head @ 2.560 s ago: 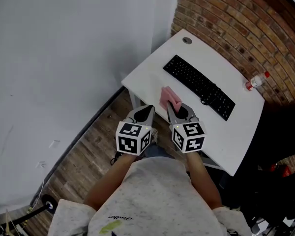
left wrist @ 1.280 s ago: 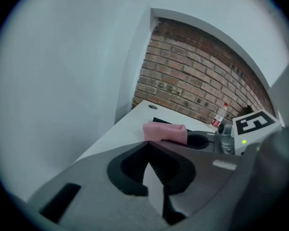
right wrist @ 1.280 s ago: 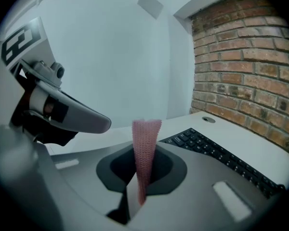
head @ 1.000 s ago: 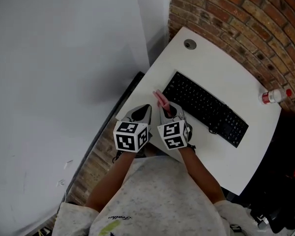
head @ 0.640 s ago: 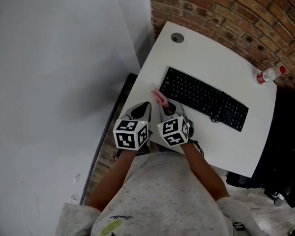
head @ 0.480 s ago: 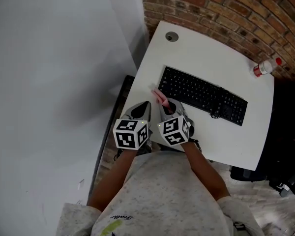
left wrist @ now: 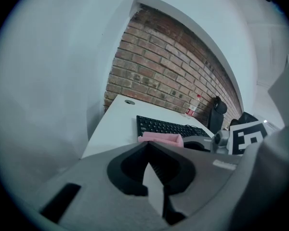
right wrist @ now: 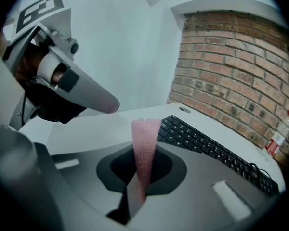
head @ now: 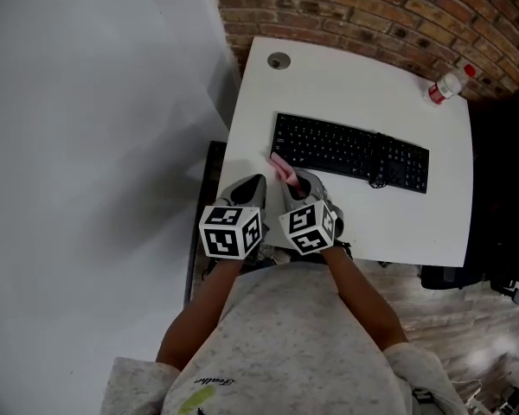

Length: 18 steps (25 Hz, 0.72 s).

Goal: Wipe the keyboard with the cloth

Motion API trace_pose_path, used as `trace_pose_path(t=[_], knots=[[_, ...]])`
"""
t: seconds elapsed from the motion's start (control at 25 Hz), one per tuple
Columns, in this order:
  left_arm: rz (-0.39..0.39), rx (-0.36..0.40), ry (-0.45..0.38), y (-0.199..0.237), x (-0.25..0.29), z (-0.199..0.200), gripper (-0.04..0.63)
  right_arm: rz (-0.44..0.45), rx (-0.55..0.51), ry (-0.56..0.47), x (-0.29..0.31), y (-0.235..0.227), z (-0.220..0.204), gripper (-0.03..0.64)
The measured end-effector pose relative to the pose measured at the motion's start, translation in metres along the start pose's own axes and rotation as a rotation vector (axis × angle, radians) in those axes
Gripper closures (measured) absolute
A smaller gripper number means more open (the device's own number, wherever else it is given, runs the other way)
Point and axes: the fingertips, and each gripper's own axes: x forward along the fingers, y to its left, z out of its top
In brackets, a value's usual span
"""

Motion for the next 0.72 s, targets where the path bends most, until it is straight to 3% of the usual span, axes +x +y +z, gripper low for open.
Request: trace_pose_path(t=[0.72], knots=[[-0.143,0.076,0.062,-0.019,0.003,-0.007,0.603,-0.165,0.091,0.055,-0.023,-0.018,-0.019,0.592]])
